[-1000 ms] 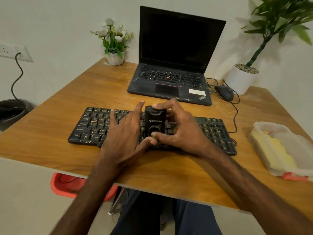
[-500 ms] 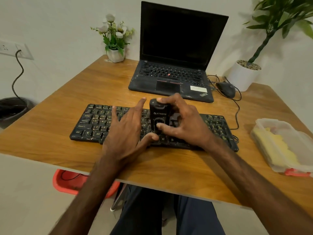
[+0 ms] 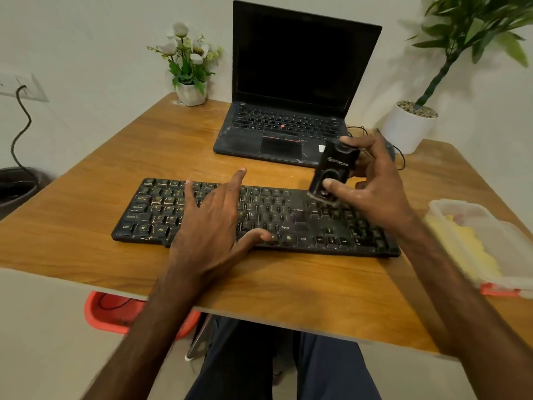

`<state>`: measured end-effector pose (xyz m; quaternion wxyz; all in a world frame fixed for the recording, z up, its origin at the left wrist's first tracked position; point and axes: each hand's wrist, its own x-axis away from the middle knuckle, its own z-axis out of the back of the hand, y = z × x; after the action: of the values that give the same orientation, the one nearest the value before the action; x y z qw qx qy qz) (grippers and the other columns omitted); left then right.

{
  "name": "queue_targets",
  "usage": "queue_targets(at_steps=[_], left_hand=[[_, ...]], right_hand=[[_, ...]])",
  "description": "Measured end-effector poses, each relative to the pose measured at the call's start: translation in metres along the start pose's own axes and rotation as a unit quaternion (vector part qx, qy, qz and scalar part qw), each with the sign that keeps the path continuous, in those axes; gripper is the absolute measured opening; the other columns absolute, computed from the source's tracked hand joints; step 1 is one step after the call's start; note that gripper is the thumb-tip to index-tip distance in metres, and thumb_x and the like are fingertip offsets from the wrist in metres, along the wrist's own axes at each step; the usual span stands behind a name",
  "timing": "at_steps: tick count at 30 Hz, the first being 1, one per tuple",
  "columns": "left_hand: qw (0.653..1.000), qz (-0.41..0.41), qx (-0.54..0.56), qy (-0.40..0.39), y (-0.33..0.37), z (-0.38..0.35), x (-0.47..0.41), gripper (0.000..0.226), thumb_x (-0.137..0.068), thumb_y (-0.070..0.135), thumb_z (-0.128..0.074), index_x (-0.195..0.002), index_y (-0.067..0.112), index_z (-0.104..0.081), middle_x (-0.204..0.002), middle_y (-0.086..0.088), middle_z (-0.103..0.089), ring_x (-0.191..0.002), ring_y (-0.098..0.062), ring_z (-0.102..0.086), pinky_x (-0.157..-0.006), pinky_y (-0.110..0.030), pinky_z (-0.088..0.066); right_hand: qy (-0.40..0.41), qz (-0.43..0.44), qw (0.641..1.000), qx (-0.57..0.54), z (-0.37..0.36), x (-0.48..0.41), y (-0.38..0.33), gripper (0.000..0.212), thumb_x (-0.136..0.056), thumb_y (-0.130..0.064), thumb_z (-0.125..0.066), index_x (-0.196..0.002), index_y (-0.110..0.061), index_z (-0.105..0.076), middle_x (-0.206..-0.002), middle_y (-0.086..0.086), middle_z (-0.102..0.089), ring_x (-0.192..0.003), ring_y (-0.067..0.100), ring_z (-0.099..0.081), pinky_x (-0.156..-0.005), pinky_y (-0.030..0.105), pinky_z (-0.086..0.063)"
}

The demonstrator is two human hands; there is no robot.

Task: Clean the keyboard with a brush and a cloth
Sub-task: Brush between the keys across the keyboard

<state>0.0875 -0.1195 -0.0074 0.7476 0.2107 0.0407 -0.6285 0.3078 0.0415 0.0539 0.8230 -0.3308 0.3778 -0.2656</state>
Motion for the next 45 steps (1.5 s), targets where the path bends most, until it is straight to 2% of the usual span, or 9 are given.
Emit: queue_targets(at_steps=[7, 10, 14, 16, 21, 26, 31, 37, 45], left_hand=[[1.0, -0.004, -0.014, 0.005, 0.0, -0.002, -0.001, 0.112, -0.084, 0.089, -0.006, -0.159, 0.007, -0.01, -0.143, -0.019, -0.054, -0.129, -0.031, -0.056, -0.117, -0.071, -0.011], [1.0, -0.002, -0.015, 0.009, 0.001, -0.002, 0.0, 0.113, -0.083, 0.09, -0.005, -0.16, 0.007, -0.007, -0.143, -0.018, -0.054, -0.129, -0.03, -0.056, -0.117, -0.071, -0.011], [1.0, -0.005, -0.011, 0.01, 0.001, -0.001, 0.0, 0.113, -0.083, 0.09, -0.005, -0.16, 0.008, -0.003, -0.147, -0.018, -0.051, -0.131, -0.029, -0.055, -0.118, -0.071, -0.009], [1.0, -0.002, -0.01, 0.011, 0.0, -0.001, -0.001, 0.113, -0.083, 0.09, -0.005, -0.16, 0.008, -0.004, -0.147, -0.018, -0.051, -0.13, -0.03, -0.056, -0.117, -0.071, -0.009], [1.0, 0.0, -0.01, 0.009, 0.0, -0.002, -0.001, 0.114, -0.082, 0.091, -0.002, -0.16, 0.008, -0.004, -0.144, -0.018, -0.053, -0.129, -0.029, -0.056, -0.118, -0.07, -0.01], [1.0, -0.004, -0.007, 0.011, 0.001, 0.0, 0.0, 0.113, -0.082, 0.09, -0.004, -0.16, 0.008, -0.004, -0.145, -0.018, -0.052, -0.129, -0.03, -0.056, -0.117, -0.071, -0.009], [1.0, 0.001, -0.005, 0.015, 0.0, -0.001, 0.0, 0.112, -0.084, 0.089, -0.006, -0.16, 0.008, -0.004, -0.143, -0.018, -0.054, -0.128, -0.029, -0.057, -0.118, -0.07, -0.011], [1.0, -0.005, 0.027, 0.015, -0.001, 0.0, 0.001, 0.114, -0.08, 0.091, -0.001, -0.16, 0.01, 0.0, -0.148, -0.017, -0.049, -0.134, -0.027, -0.051, -0.119, -0.068, -0.007], [0.999, -0.001, 0.029, 0.017, 0.001, 0.002, 0.002, 0.114, -0.08, 0.09, 0.002, -0.16, 0.01, 0.002, -0.145, -0.016, -0.051, -0.13, -0.027, -0.054, -0.12, -0.067, -0.006]], right_hand=[[-0.13, 0.003, 0.99, 0.054, 0.006, 0.011, 0.005, 0.062, -0.074, -0.017, -0.084, -0.124, -0.028, -0.048, -0.116, -0.012, -0.058, -0.094, 0.008, -0.065, -0.069, 0.031, -0.061], [-0.108, 0.044, 0.987, 0.106, -0.001, -0.003, 0.005, 0.062, -0.076, -0.018, -0.082, -0.126, -0.026, -0.047, -0.114, -0.012, -0.059, -0.094, 0.005, -0.063, -0.068, 0.019, -0.055], [-0.075, 0.098, 0.969, 0.215, -0.006, -0.025, 0.012, 0.062, -0.08, -0.021, -0.079, -0.132, -0.021, -0.043, -0.126, 0.004, -0.06, -0.105, 0.014, -0.063, -0.082, 0.034, -0.059], [-0.026, 0.089, 0.978, 0.186, -0.003, -0.026, 0.009, 0.062, -0.081, -0.02, -0.079, -0.131, -0.022, -0.043, -0.125, -0.001, -0.058, -0.109, 0.011, -0.062, -0.083, 0.028, -0.058], [-0.121, 0.032, 0.987, 0.096, 0.003, -0.014, 0.003, 0.061, -0.077, -0.017, -0.082, -0.126, -0.025, -0.046, -0.112, -0.012, -0.059, -0.092, 0.005, -0.064, -0.059, 0.013, -0.049], [-0.087, 0.081, 0.966, 0.231, -0.007, -0.029, 0.014, 0.063, -0.08, -0.021, -0.079, -0.131, -0.023, -0.043, -0.127, 0.003, -0.059, -0.102, 0.008, -0.06, -0.082, 0.026, -0.057], [-0.038, 0.051, 0.993, 0.096, -0.008, -0.027, 0.005, 0.062, -0.078, -0.018, -0.081, -0.128, -0.024, -0.045, -0.122, -0.005, -0.057, -0.107, 0.008, -0.061, -0.08, 0.025, -0.059], [-0.189, 0.005, 0.979, -0.07, -0.038, 0.001, -0.015, 0.059, -0.077, -0.011, -0.082, -0.118, -0.034, -0.046, -0.118, -0.002, -0.06, -0.102, 0.018, -0.066, -0.069, 0.031, -0.06], [-0.047, 0.013, 0.997, 0.052, -0.041, -0.024, -0.001, 0.062, -0.077, -0.019, -0.082, -0.126, -0.023, -0.044, -0.11, -0.011, -0.061, -0.091, -0.004, -0.064, -0.068, 0.018, -0.056]])
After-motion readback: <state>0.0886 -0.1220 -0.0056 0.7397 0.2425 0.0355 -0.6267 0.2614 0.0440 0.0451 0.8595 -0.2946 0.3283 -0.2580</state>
